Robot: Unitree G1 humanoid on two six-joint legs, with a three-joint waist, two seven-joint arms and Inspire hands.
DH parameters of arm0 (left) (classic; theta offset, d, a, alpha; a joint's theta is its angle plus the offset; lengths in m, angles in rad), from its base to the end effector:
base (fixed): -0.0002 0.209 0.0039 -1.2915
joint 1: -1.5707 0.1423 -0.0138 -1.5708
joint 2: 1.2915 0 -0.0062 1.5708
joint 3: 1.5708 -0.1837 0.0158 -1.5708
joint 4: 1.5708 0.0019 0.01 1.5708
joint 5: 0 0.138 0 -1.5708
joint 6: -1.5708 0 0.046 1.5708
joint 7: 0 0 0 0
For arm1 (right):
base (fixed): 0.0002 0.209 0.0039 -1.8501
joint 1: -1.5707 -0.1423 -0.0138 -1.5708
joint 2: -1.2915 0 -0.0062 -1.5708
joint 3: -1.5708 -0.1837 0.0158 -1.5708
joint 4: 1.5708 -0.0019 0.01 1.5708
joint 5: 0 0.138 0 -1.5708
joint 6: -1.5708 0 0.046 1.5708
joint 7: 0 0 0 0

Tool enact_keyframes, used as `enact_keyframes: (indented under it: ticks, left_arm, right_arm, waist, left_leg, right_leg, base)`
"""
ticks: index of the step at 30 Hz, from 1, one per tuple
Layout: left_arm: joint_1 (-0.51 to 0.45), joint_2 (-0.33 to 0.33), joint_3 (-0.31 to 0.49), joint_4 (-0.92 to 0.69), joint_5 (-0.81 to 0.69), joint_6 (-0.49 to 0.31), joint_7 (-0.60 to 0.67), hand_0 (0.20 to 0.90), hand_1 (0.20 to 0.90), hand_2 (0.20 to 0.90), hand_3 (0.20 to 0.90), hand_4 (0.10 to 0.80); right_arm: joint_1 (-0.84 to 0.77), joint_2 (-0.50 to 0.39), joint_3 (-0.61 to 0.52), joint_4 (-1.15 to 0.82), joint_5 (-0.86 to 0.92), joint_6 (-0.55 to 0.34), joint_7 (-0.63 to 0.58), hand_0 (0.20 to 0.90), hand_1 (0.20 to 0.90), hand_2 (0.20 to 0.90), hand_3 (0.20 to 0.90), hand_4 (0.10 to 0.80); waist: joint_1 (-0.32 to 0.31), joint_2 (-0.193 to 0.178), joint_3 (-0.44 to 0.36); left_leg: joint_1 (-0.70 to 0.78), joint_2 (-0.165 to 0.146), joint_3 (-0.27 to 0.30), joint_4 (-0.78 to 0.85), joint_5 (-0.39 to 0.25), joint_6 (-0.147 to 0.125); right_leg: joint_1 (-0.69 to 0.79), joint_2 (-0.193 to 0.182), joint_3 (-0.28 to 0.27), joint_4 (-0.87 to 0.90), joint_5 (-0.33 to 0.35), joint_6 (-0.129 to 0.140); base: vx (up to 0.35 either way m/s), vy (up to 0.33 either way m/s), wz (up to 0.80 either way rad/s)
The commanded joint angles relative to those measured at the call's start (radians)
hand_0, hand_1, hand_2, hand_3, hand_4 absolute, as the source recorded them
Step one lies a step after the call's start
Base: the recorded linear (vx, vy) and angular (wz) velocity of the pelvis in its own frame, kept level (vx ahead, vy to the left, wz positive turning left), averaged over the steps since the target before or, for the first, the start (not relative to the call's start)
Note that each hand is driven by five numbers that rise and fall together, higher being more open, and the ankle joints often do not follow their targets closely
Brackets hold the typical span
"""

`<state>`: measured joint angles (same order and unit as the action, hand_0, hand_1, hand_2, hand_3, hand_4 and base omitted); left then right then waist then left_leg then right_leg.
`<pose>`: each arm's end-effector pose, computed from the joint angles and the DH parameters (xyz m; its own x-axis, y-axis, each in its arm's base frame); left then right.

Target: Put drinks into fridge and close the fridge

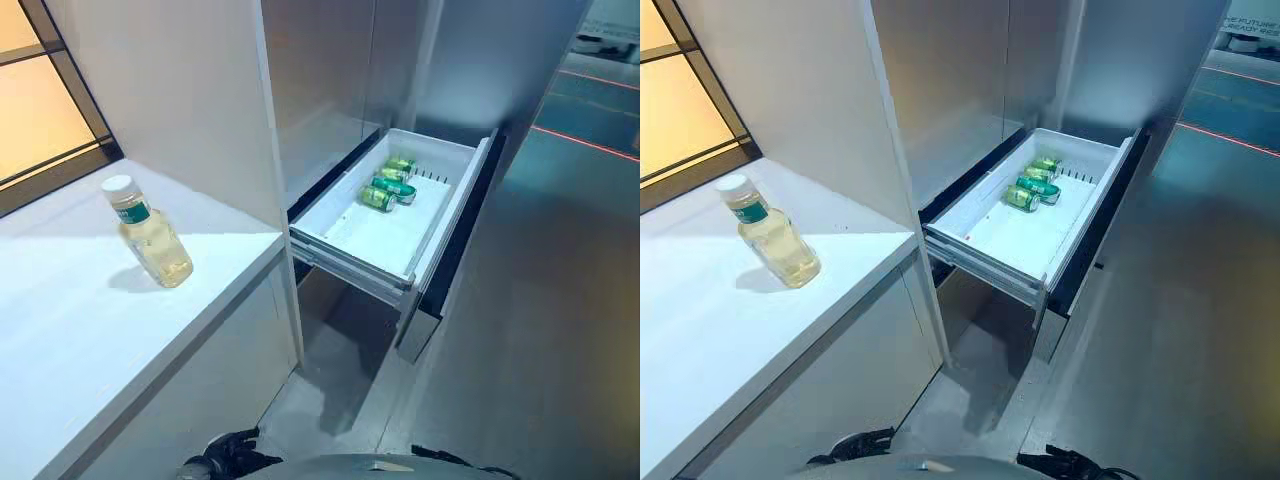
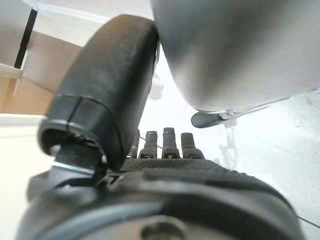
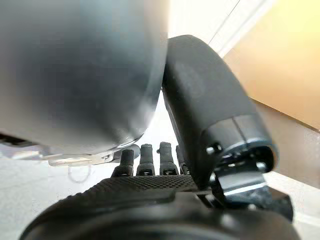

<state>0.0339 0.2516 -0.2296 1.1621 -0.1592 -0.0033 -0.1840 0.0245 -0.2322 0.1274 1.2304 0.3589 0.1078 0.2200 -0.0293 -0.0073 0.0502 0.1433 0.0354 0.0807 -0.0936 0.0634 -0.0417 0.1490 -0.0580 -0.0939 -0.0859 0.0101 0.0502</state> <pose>0.0696 0.2202 -0.1151 0.3381 -0.0379 -0.9404 0.1444 0.9894 0.0121 0.0576 -0.2226 -0.1189 0.2480 0.0565 -0.9671 0.1630 0.9816 0.0992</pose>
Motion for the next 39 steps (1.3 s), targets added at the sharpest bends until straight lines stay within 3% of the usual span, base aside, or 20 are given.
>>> enact_keyframes:
  ticks: [1, 8, 12, 17, 20, 21, 25, 28, 29, 32, 33, 35, 39]
  left_arm:
    - [-0.059, -0.017, 0.002, 0.048, -0.009, -0.033, -0.012, 0.900, 0.900, 0.900, 0.900, 0.800]
    - [-0.068, -0.007, -0.020, 0.046, 0.099, -0.012, -0.030, 0.900, 0.900, 0.900, 0.900, 0.800]
    - [-0.106, 0.013, -0.081, -0.005, 0.183, 0.049, -0.188, 0.900, 0.900, 0.900, 0.900, 0.800]
    - [-0.153, 0.050, -0.118, -0.151, 0.152, 0.116, -0.409, 0.900, 0.900, 0.900, 0.900, 0.800]
    - [-0.182, 0.101, -0.141, -0.312, 0.059, 0.153, -0.592, 0.900, 0.900, 0.900, 0.900, 0.800]
    - [-0.203, 0.136, -0.144, -0.418, -0.031, 0.201, -0.695, 0.900, 0.900, 0.900, 0.900, 0.800]
    - [-0.261, 0.212, -0.116, -0.795, -0.276, 0.383, -0.896, 0.900, 0.900, 0.900, 0.900, 0.800]
    - [-0.288, 0.224, -0.100, -1.022, -0.490, 0.457, -0.895, 0.900, 0.900, 0.900, 0.900, 0.800]
    - [-0.298, 0.213, -0.084, -1.138, -0.644, 0.464, -0.858, 0.900, 0.900, 0.900, 0.900, 0.800]
    - [-0.304, 0.195, -0.066, -1.245, -0.813, 0.396, -0.790, 0.900, 0.900, 0.900, 0.900, 0.800]
    - [-0.308, 0.172, -0.048, -1.319, -0.946, 0.286, -0.708, 0.900, 0.900, 0.900, 0.900, 0.800]
    - [-0.309, 0.157, -0.032, -1.351, -0.988, 0.237, -0.660, 0.900, 0.900, 0.900, 0.900, 0.800]
    - [-0.317, 0.143, 0.057, -1.453, -0.964, -0.098, -0.487, 0.900, 0.900, 0.900, 0.900, 0.800]
  right_arm:
    - [-0.061, 0.000, 0.010, 0.057, -0.037, -0.010, 0.005, 0.900, 0.900, 0.900, 0.900, 0.800]
    - [-0.065, -0.002, 0.017, 0.058, -0.044, -0.006, 0.006, 0.900, 0.900, 0.900, 0.900, 0.800]
    - [-0.076, -0.014, 0.032, 0.043, -0.056, 0.012, 0.008, 0.900, 0.900, 0.900, 0.900, 0.800]
    - [-0.092, -0.035, 0.048, 0.016, -0.054, 0.043, 0.012, 0.900, 0.900, 0.900, 0.900, 0.800]
    - [-0.101, -0.049, 0.049, 0.010, -0.057, 0.053, 0.017, 0.900, 0.900, 0.900, 0.900, 0.800]
    - [-0.102, -0.053, 0.050, 0.016, -0.054, 0.047, 0.017, 0.900, 0.900, 0.900, 0.900, 0.800]
    - [-0.091, -0.059, 0.034, 0.038, -0.060, 0.014, 0.024, 0.900, 0.900, 0.900, 0.900, 0.800]
    - [-0.083, -0.055, 0.026, 0.054, -0.059, -0.010, 0.020, 0.900, 0.900, 0.900, 0.900, 0.800]
    - [-0.074, -0.049, 0.022, 0.063, -0.062, -0.027, 0.018, 0.900, 0.900, 0.900, 0.900, 0.800]
    - [-0.064, -0.041, 0.020, 0.071, -0.063, -0.041, 0.013, 0.900, 0.900, 0.900, 0.900, 0.800]
    - [-0.057, -0.031, 0.026, 0.072, -0.060, -0.043, 0.005, 0.900, 0.900, 0.900, 0.900, 0.800]
    - [-0.051, -0.025, 0.028, 0.071, -0.060, -0.044, 0.001, 0.900, 0.900, 0.900, 0.900, 0.800]
    - [-0.025, 0.001, 0.038, 0.070, -0.050, -0.054, -0.016, 0.900, 0.900, 0.900, 0.900, 0.800]
  waist:
    - [0.009, 0.025, 0.037]
    - [0.005, 0.026, 0.035]
    - [-0.006, 0.034, 0.035]
    - [-0.015, 0.047, 0.036]
    - [-0.018, 0.057, 0.040]
    - [-0.017, 0.063, 0.041]
    - [-0.014, 0.073, 0.043]
    - [-0.010, 0.079, 0.042]
    - [-0.008, 0.081, 0.040]
    - [-0.007, 0.080, 0.037]
    - [-0.006, 0.078, 0.033]
    - [-0.006, 0.075, 0.031]
    - [0.006, 0.061, 0.023]
  left_leg:
    - [0.014, -0.080, 0.036, 0.037, -0.137, 0.072]
    - [0.016, -0.078, 0.040, 0.036, -0.136, 0.070]
    - [0.016, -0.075, 0.045, 0.031, -0.134, 0.069]
    - [0.015, -0.072, 0.049, 0.025, -0.130, 0.068]
    - [0.011, -0.070, 0.051, 0.025, -0.128, 0.068]
    - [0.010, -0.071, 0.049, 0.023, -0.127, 0.069]
    - [0.010, -0.074, 0.040, 0.020, -0.129, 0.074]
    - [0.012, -0.077, 0.030, 0.016, -0.131, 0.079]
    - [0.016, -0.079, 0.023, 0.012, -0.135, 0.083]
    - [0.025, -0.081, 0.016, 0.009, -0.140, 0.086]
    - [0.032, -0.082, 0.012, 0.006, -0.145, 0.088]
    - [0.036, -0.082, 0.009, 0.006, -0.148, 0.089]
    - [0.045, -0.081, -0.002, 0.006, -0.154, 0.088]
  right_leg:
    - [-0.030, 0.050, -0.080, 0.086, -0.076, 0.004]
    - [-0.030, 0.050, -0.078, 0.084, -0.076, 0.005]
    - [-0.036, 0.052, -0.069, 0.087, -0.075, 0.008]
    - [-0.043, 0.053, -0.059, 0.086, -0.072, 0.014]
    - [-0.049, 0.053, -0.053, 0.089, -0.068, 0.018]
    - [-0.051, 0.052, -0.050, 0.088, -0.066, 0.020]
    - [-0.051, 0.051, -0.043, 0.087, -0.063, 0.023]
    - [-0.049, 0.051, -0.040, 0.087, -0.064, 0.023]
    - [-0.045, 0.050, -0.038, 0.085, -0.065, 0.021]
    - [-0.037, 0.051, -0.038, 0.083, -0.068, 0.018]
    - [-0.029, 0.051, -0.038, 0.079, -0.071, 0.015]
    - [-0.024, 0.051, -0.039, 0.079, -0.074, 0.013]
    - [-0.009, 0.051, -0.054, 0.075, -0.082, 0.007]
  base:
    - [0.000, 0.000, 0.00]
    - [0.000, 0.000, 0.00]
    - [0.000, 0.000, 0.00]
    - [-0.006, 0.009, -0.01]
    - [0.000, 0.000, 0.00]
    - [0.000, 0.000, 0.00]
    - [0.000, 0.000, 0.00]
    - [0.000, 0.000, 0.00]
    - [0.000, 0.000, 0.00]
    - [0.015, -0.001, 0.00]
    - [0.046, -0.005, 0.00]
    - [0.042, -0.011, 0.00]
    - [0.034, -0.026, 0.03]
